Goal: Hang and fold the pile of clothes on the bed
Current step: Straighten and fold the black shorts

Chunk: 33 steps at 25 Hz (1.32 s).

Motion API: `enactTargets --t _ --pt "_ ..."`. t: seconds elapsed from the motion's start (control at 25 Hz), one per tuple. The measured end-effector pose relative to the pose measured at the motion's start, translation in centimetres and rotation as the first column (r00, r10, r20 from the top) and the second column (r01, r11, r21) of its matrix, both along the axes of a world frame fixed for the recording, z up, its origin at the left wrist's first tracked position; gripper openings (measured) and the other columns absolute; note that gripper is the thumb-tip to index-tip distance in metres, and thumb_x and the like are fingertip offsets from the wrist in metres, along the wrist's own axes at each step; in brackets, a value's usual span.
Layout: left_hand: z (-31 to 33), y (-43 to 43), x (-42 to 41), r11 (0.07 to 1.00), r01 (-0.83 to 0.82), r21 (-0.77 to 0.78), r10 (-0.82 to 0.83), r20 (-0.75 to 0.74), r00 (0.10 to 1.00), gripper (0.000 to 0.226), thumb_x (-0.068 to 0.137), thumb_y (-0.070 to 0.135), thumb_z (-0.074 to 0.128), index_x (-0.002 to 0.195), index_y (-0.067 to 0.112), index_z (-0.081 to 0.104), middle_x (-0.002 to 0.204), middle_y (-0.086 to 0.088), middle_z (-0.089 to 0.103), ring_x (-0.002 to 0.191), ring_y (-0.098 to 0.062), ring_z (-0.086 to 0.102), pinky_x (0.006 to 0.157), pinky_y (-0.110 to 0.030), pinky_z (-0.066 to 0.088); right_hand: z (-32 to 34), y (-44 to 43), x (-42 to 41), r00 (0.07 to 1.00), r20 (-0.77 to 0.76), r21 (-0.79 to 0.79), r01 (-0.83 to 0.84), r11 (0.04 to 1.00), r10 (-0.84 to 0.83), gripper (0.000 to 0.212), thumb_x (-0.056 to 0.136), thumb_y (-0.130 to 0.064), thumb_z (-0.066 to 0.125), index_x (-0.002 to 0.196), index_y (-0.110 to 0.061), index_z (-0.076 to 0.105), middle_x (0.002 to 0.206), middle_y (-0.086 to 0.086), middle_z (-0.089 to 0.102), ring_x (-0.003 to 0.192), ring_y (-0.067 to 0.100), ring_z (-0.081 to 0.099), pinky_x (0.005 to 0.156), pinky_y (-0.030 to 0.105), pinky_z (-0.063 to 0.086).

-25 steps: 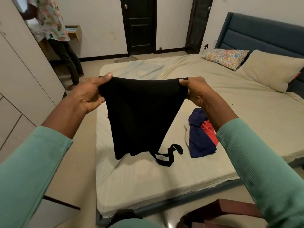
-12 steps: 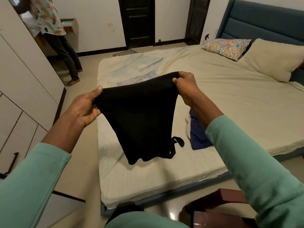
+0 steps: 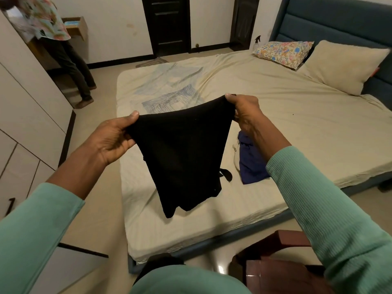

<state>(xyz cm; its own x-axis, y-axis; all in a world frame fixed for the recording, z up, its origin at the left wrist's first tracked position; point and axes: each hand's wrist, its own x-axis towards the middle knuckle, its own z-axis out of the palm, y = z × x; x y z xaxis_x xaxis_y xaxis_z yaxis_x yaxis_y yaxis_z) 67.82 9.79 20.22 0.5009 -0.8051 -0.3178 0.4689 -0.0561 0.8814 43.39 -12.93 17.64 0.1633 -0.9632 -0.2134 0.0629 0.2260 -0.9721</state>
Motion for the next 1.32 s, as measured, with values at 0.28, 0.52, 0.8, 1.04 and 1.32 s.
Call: enactTargets --t 0.28,0.52,0.8,1.04,1.32 --pt "-1.0 0.0 -1.7 0.998 -0.066 0.006 0.049 0.603 0.796 0.014 0.084 0.007 0.083 0.091 0.011 0.071 0.086 -0.006 0.073 0.078 -0.013 0.074 0.078 -0.029 0.063 -1.5 0.6 -1.9 0.993 -0.062 -0.182 0.092 0.979 -0.104 0.021 0.094 -0.002 0.068 0.109 -0.017 0.066 0.096 0.004 0.073 0.083 0.015 0.071 0.063 0.020 0.055" --pt "-2.0 0.0 -6.6 0.861 0.380 0.339 -0.509 0.608 0.609 0.021 0.083 0.011 0.085 0.103 0.016 0.081 0.085 -0.008 0.073 0.080 -0.015 0.063 0.080 -0.030 0.052 -2.5 1.1 -4.5 0.905 -0.225 -0.377 0.260 0.889 -0.360 0.034 0.094 -0.013 0.060 0.101 -0.044 0.074 0.103 -0.023 0.072 0.101 0.002 0.066 0.104 0.035 0.051" --pt "-2.8 -1.0 -7.9 0.872 0.382 0.307 -0.485 0.650 0.584 0.005 0.090 0.024 0.081 0.085 0.022 0.081 0.084 -0.008 0.071 0.068 -0.005 0.055 0.067 -0.025 0.046 -0.7 -0.8 -2.5 0.862 -0.320 -0.561 0.162 0.812 -0.394 0.022 0.094 -0.022 0.067 0.101 -0.039 0.078 0.100 -0.024 0.074 0.100 0.002 0.069 0.098 0.033 0.056" --pt "-10.5 -2.4 0.9 0.920 0.154 0.360 -0.315 0.444 0.839 0.008 0.094 0.017 0.077 0.091 0.010 0.078 0.080 -0.004 0.071 0.066 -0.013 0.066 0.074 -0.031 0.057 -7.3 -4.5 7.2 0.938 -0.312 -0.288 0.056 0.956 -0.149 0.020 0.095 -0.006 0.068 0.093 -0.023 0.079 0.084 -0.002 0.077 0.068 0.012 0.076 0.079 0.037 0.065" --pt "-25.1 -8.6 14.9 0.852 -0.166 0.497 -0.033 0.367 0.929 0.007 0.095 0.017 0.076 0.094 0.010 0.076 0.088 -0.014 0.077 0.067 -0.019 0.074 0.072 -0.037 0.063 -20.9 -11.1 23.1 0.881 -0.464 0.000 -0.101 0.995 0.090 0.019 0.088 -0.002 0.072 0.090 -0.020 0.079 0.082 -0.002 0.076 0.076 0.014 0.077 0.086 0.036 0.064"
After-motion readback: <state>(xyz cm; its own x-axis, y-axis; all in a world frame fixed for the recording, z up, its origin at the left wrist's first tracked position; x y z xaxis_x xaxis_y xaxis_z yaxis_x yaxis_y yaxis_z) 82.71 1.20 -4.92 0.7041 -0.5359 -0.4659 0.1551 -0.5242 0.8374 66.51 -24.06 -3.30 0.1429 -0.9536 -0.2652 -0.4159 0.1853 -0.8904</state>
